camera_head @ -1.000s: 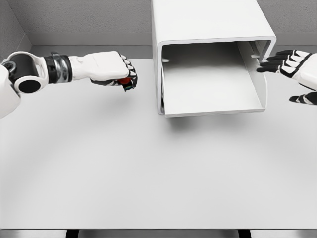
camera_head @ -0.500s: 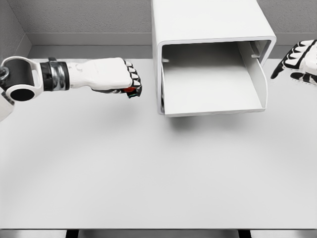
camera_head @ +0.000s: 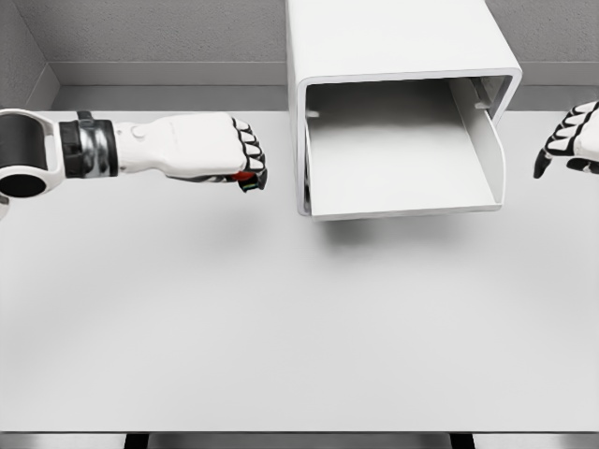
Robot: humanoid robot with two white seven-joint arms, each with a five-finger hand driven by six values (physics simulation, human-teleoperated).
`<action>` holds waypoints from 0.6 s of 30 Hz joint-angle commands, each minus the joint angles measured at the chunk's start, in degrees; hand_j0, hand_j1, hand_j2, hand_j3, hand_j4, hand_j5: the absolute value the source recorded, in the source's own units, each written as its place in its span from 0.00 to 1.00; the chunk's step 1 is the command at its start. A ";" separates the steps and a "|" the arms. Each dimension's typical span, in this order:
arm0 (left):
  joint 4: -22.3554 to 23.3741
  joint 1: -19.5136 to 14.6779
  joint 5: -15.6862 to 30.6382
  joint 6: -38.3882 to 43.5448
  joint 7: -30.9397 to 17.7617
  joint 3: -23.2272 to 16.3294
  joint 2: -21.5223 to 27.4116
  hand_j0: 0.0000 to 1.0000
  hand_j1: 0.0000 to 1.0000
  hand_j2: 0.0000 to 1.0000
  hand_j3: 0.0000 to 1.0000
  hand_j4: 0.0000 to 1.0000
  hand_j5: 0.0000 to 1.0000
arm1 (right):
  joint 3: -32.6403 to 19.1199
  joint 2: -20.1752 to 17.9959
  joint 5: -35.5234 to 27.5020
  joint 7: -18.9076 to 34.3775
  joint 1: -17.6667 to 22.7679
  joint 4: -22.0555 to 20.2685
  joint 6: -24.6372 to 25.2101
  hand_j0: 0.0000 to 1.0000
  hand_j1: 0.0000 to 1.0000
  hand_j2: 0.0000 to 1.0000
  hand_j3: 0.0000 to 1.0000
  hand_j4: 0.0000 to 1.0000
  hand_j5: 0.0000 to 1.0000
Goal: Slide open multi-storey tabletop storage cabinets and put open load switch and slide close multi-storey tabletop storage cabinets
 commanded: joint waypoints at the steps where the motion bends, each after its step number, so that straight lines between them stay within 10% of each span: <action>1: -2.02 0.00 1.41 0.10 0.03 0.11 1.38 0.55 0.55 0.55 0.55 0.55 0.55 | 2.15 -2.49 -0.13 0.06 -0.09 0.04 0.13 0.53 0.53 0.53 0.53 0.53 0.53; 8: -3.52 -1.40 3.35 0.10 0.03 0.11 1.99 0.55 0.55 0.55 0.55 0.55 0.55 | 5.48 -5.74 1.19 0.24 0.00 -1.19 0.13 0.53 0.53 0.53 0.53 0.53 0.53; 18: -6.42 -3.25 4.23 0.10 0.03 -0.06 1.46 0.55 0.55 0.55 0.55 0.55 0.55 | 22.27 -7.58 3.39 0.33 -10.90 -1.36 0.13 0.53 0.53 0.53 0.53 0.53 0.53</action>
